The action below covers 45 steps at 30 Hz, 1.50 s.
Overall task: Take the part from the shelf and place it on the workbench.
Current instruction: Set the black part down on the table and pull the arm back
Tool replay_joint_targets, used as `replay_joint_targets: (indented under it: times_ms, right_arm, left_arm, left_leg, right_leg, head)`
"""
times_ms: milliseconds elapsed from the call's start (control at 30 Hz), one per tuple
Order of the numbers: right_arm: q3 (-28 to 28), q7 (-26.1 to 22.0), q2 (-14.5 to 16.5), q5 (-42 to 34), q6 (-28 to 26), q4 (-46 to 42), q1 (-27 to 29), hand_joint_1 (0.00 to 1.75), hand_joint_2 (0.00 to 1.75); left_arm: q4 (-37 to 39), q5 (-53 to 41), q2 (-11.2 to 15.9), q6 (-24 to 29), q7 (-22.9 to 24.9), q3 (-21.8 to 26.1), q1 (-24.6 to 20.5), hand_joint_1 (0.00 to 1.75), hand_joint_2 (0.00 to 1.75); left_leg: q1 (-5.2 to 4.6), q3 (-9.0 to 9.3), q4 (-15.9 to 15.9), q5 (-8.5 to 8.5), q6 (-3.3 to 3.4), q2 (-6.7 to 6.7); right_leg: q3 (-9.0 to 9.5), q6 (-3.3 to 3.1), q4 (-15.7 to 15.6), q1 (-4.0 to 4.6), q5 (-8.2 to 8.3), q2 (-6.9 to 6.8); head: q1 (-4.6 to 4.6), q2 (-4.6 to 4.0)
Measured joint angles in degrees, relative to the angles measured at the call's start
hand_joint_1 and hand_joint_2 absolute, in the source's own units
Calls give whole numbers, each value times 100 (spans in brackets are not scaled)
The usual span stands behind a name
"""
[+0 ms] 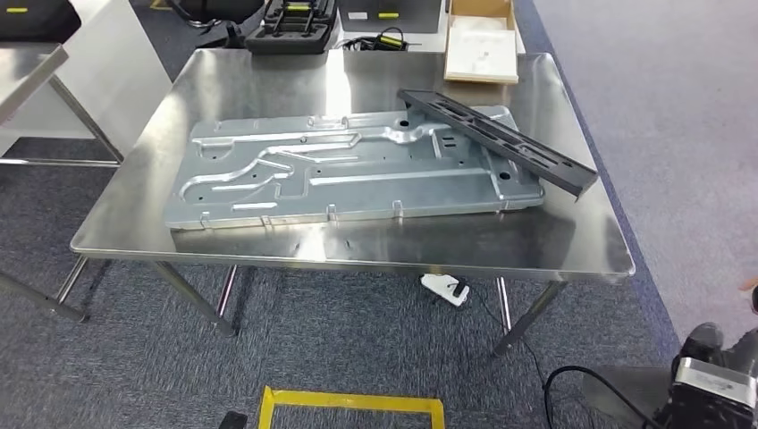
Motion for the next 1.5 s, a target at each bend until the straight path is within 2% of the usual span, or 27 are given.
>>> replay_joint_targets:
  times_ms: [67,167,200,233,267,333,400,467,533,567,633,700,733,767,833,867,933,967,1033,1100,1200,1233,1300,1367,1433,1467,1500]
  right_arm:
    - [-25,14,100,-63,-4,24,54,0,0]
    - [-141,-107,338,-228,-8,156,158,0,0]
    - [-181,-249,434,-310,-8,250,204,0,0]
    - [-219,-444,538,-437,-8,377,253,0,0]
    - [-262,-666,656,-605,-8,537,301,0,0]
    - [-362,-1072,903,-902,-9,915,380,0,0]
    - [-474,-1321,1146,-972,-11,1386,391,0,0]
    - [-636,-1492,1391,-1034,-10,2044,262,0,0]
    - [-856,-1725,1600,-1388,-5,3025,-61,0,0]
    - [-980,-1883,1667,-1666,5,3673,-297,0,0]
    - [-1232,-2076,1742,-2282,82,5127,-801,0,0]
    - [-1437,-1991,1774,-2670,186,6369,-1179,0,0]
    - [-1515,-1902,1795,-2751,221,6882,-1318,0,0]
    - [-1581,-1809,1819,-2775,247,7366,-1450,0,0]
    - [-1693,-1545,1872,-2789,303,8204,-1661,0,0]
    - [-1733,-1369,1897,-2789,339,8545,-1743,0,0]
    - [-1794,-1027,1939,-2787,433,9088,-1887,0,0]
    - [-1831,-866,1956,-2790,503,9336,-1949,0,0]
    - [-1910,-573,1992,-2832,751,9753,-2021,0,0]
    - [-1977,-310,2018,-2898,1139,10066,-2062,0,0]
    - [-2033,-128,2038,-2911,1551,10389,-2127,0,0]
    - [-2044,-107,2046,-2908,1592,10475,-2141,0,0]
    - [-2068,-85,2054,-2908,1622,10613,-2160,0,0]
    - [-2090,-57,2055,-2909,1693,10719,-2179,0,0]
    - [-2110,22,2057,-2903,1867,10819,-2198,0,0]
    - [-2119,83,2058,-2885,1964,10870,-2210,0,0]
    - [-2126,148,2062,-2856,2032,10919,-2223,0,0]
  left_arm:
    - [0,32,-2,7,19,9,5,0,0]
    - [0,92,-29,21,69,45,8,0,0]
    - [0,120,-40,30,92,55,8,0,0]
    - [0,153,-48,39,116,65,8,0,0]
    - [0,188,-56,48,138,78,9,0,0]
    - [0,255,-74,61,168,106,8,0,0]
    - [0,324,-91,74,186,130,-4,0,0]
    - [0,413,-115,88,223,161,-15,0,0]
    - [0,513,-153,98,287,204,-13,0,0]
    - [0,553,-173,91,318,224,-11,0,0]
    - [0,608,-198,30,362,248,-14,0,0]
    - [0,647,-192,-58,389,251,-13,0,0]
    - [0,663,-186,-91,401,252,-9,0,0]
    - [0,670,-181,-115,412,254,-3,0,0]
    - [0,671,-176,-149,430,255,3,0,0]
    - [0,666,-175,-161,436,255,4,0,0]
    - [0,650,-169,-175,442,255,4,0,0]
    - [0,641,-166,-183,446,255,1,0,0]
    - [1,607,-155,-195,461,255,-3,0,0]
    - [3,563,-139,-205,483,255,7,0,0]
    - [4,536,-131,-214,499,255,19,0,0]
    - [4,534,-131,-215,499,255,18,0,0]
    - [4,532,-130,-216,501,255,15,0,0]
    - [4,522,-127,-217,503,255,12,0,0]
    - [4,479,-121,-222,502,254,-9,0,0]
    - [4,448,-118,-230,503,251,-22,0,0]
    - [4,417,-115,-245,510,245,-32,0,0]
  left_leg:
    - [29,-87,132,-174,-79,-4]
    - [71,-305,955,-1019,-171,-6]
    - [84,-337,1268,-1197,-187,-5]
    - [95,-311,1476,-1225,-195,-5]
    - [100,-206,1527,-1121,-192,-6]
    - [102,278,1102,-830,-162,-12]
    - [82,942,245,-885,-108,-28]
    - [44,1254,-265,-1022,-40,-42]
    - [42,1199,-332,-914,42,-18]
    - [46,1147,-350,-838,92,8]
    - [37,984,-376,-669,197,60]
    - [1,778,-368,-511,258,67]
    - [-15,671,-357,-431,258,66]
    - [-25,558,-339,-355,250,66]
    - [-31,325,-267,-231,219,66]
    - [-33,217,-205,-190,197,64]
    - [-40,74,-74,-132,143,67]
    - [-39,39,-33,-99,110,71]
    - [-23,7,-1,-47,36,65]
    - [7,-94,185,-288,-43,33]
    - [70,-345,1099,-1101,-151,11]
    - [87,-376,1397,-1212,-173,11]
    - [117,-218,1567,-1031,-197,10]
    - [139,317,1042,-767,-190,8]
    - [124,987,149,-872,-143,-3]
    - [105,1191,-160,-968,-106,-10]
    - [79,1267,-329,-1025,-64,-15]
  right_leg:
    - [-95,-108,-10,-2,102,-10]
    - [-335,-201,-15,9,307,-26]
    - [-431,-212,-13,21,377,-29]
    - [-527,-214,-10,32,454,-31]
    - [-632,-209,-8,40,534,-31]
    - [-826,-186,-2,48,696,-26]
    - [-951,-140,-1,56,833,-21]
    - [-968,-77,-49,55,967,-24]
    - [-971,-16,-110,48,1058,-19]
    - [-1005,4,-74,46,974,-21]
    - [-1148,20,324,34,467,-29]
    - [-1308,28,1052,28,-54,-34]
    - [-1333,31,1358,31,-109,-34]
    - [-1286,33,1523,37,-15,-33]
    - [-910,26,1294,38,305,-35]
    - [-585,19,924,39,322,-36]
    - [-41,-14,163,62,103,-32]
    - [90,-37,-54,79,-6,-29]
    - [61,-102,-128,90,17,-38]
    - [-41,-191,-140,82,132,-61]
    - [-276,-258,-141,86,330,-69]
    - [-368,-253,-139,90,400,-70]
    - [-555,-232,-134,91,544,-76]
    - [-722,-196,-125,90,687,-74]
    - [-817,-136,-109,95,801,-70]
    - [-836,-102,-112,91,858,-75]
    - [-847,-63,-120,85,908,-82]
  head:
    - [-5,0]
    - [-32,0]
    - [-34,0]
    - [-34,0]
    - [-35,0]
    - [-35,0]
    - [-32,0]
    - [-39,0]
    - [-50,0]
    - [-50,0]
    - [-26,0]
    - [-10,0]
    - [-8,0]
    - [-8,0]
    - [-7,0]
    - [-5,0]
    - [-10,0]
    - [-12,0]
    - [-7,0]
    - [-7,0]
    - [-24,0]
    - [-24,0]
    - [-25,0]
    - [-27,0]
    - [-24,0]
    - [-24,0]
    - [-22,0]
